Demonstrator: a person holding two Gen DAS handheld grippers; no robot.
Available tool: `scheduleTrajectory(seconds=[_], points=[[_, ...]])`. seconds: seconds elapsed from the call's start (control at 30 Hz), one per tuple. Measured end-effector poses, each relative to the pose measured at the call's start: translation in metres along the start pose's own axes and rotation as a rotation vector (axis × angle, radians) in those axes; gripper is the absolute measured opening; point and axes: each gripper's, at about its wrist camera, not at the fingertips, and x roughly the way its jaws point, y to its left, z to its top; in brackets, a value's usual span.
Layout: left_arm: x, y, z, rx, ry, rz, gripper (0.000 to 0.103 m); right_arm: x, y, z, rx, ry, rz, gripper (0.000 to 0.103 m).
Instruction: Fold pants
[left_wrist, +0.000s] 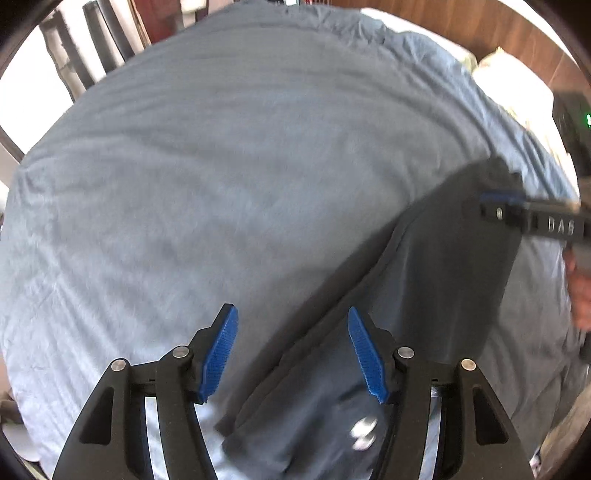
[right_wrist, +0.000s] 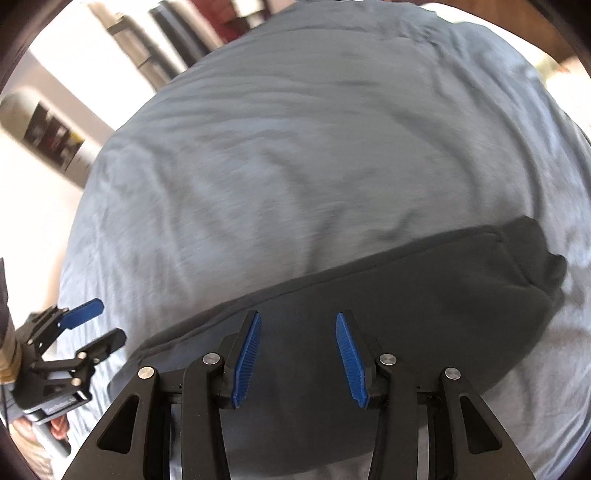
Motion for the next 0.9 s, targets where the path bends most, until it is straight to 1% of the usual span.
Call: scheduleTrajectory(seconds=[0.13,0.23,0.33,0.37,0.4,0.43,0.47,0.5,0.57,0.6,0.7,0.77,0.8,0.83,0.9], points=[[0.016,0.008,-0.022,0.027,0.071,-0.066,0.06,0.013,0.028,-0.006,-0.06,0.038,0.04,0.043],[0.027,0.012,-0.029,0.008,0.088,-0.102,0.06,0.024,0.041,-0.013,-0.091,0.065,0.055,0.043],[0.037,0.018,-0.035,-0.04,0.083,-0.14,0.059,0.032,0.049,-0.019,-0.121,0.086,0.05,0.043],[0.039,0.018,-0.038,-0.058,0.079,-0.156,0.056,0.035,0.051,-0.02,-0.134,0.092,0.042,0.043],[0.041,0.02,-0.039,-0.075,0.077,-0.173,0.048,0.036,0.052,-0.02,-0.139,0.093,0.036,0.043],[0.043,0.019,-0.039,-0.094,0.079,-0.191,0.043,0.036,0.053,-0.019,-0.145,0.092,0.031,0.043],[0.044,0.018,-0.04,-0.102,0.079,-0.201,0.033,0.036,0.053,-0.019,-0.149,0.088,0.025,0.043],[0.045,0.017,-0.041,-0.104,0.077,-0.203,0.024,0.037,0.053,-0.017,-0.15,0.085,0.019,0.043],[0.043,0.012,-0.043,-0.098,0.064,-0.182,0.017,0.035,0.052,-0.017,-0.139,0.083,0.019,0.043],[0.041,0.009,-0.042,-0.097,0.052,-0.17,0.015,0.035,0.051,-0.017,-0.131,0.084,0.022,0.043],[0.024,0.006,-0.042,-0.112,-0.011,-0.143,0.014,0.036,0.05,-0.016,-0.104,0.096,0.04,0.043],[0.01,0.011,-0.041,-0.148,-0.065,-0.123,0.014,0.035,0.051,-0.016,-0.101,0.092,0.056,0.043],[0.007,0.015,-0.041,-0.166,-0.078,-0.121,0.014,0.035,0.052,-0.016,-0.104,0.088,0.062,0.043],[0.008,0.019,-0.041,-0.181,-0.08,-0.121,0.015,0.035,0.055,-0.016,-0.111,0.084,0.067,0.043],[0.02,0.022,-0.041,-0.195,-0.057,-0.113,0.015,0.038,0.062,-0.016,-0.127,0.082,0.074,0.043]])
